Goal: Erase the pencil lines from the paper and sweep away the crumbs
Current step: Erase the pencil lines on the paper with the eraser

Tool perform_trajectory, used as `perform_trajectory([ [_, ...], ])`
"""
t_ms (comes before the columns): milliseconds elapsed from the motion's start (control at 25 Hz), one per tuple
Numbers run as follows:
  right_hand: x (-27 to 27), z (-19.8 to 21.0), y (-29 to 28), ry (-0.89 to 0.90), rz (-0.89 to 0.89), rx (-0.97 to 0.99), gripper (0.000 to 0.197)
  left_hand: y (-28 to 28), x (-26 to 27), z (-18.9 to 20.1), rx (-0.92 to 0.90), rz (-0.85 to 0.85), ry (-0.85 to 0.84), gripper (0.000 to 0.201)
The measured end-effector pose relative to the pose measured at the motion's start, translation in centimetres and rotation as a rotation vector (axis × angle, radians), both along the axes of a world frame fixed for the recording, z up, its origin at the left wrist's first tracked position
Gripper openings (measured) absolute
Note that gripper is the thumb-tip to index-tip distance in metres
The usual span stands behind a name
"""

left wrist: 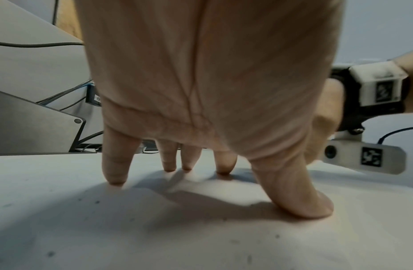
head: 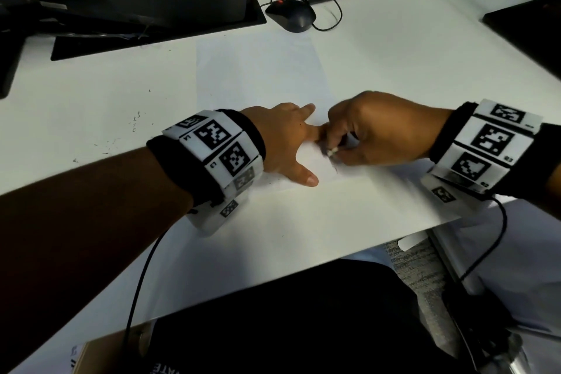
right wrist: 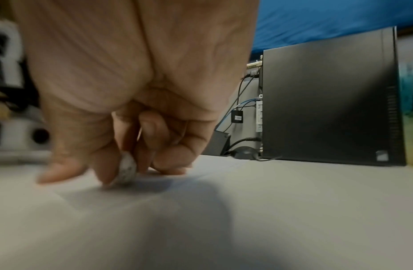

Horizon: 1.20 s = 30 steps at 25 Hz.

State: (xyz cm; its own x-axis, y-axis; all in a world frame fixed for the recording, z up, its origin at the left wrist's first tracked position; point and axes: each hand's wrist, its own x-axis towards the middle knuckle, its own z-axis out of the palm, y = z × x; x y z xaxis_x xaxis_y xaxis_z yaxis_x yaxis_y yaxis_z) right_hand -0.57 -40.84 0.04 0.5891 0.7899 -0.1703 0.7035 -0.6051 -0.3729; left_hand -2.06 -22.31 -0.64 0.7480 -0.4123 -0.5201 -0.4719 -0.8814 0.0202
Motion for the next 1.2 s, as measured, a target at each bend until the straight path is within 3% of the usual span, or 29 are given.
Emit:
perform_trajectory([
  [120, -0.4, 0.1, 0.0, 0.139, 0.083, -0.037, 0.010, 0.1, 0.0, 0.0, -0.013, 0.004, 0.014, 0.084],
  [280, 0.5, -0.2, -0.2, 0.055, -0.033, 0.026, 0.009, 0.0, 0.1, 0.1, 0.007, 0.001, 0.017, 0.087],
  [440, -0.3, 0.4, -0.2, 0.160, 0.064, -0.040, 0.007, 0.1, 0.1, 0.0, -0.020, 0.011, 0.020, 0.087],
  [600, 0.9, 0.1, 0.0, 0.029, -0.030, 0.035, 0.012, 0.0, 0.0, 0.0, -0.042, 0.026, 0.008, 0.085],
  [760, -0.3, 0.0, -0.3, 0.158, 0.061, -0.022, 0.008, 0.0, -0.2, -0.1, -0.065, 0.038, 0.001, 0.083],
  [920, 0.0, 0.0, -0.4, 0.141, -0.014, 0.036, 0.009, 0.1, -0.2, 0.0, -0.065, 0.033, -0.005, 0.082],
  [1040, -0.8, 0.4, -0.6, 0.206, 0.027, -0.011, 0.007, 0.1, -0.2, -0.1, -0.038, 0.029, 0.011, 0.091],
  [1200, 0.5, 0.5, -0.2, 0.036, -0.040, 0.102, 0.012, 0.1, -0.2, -0.1, -0.018, 0.023, 0.006, 0.086],
])
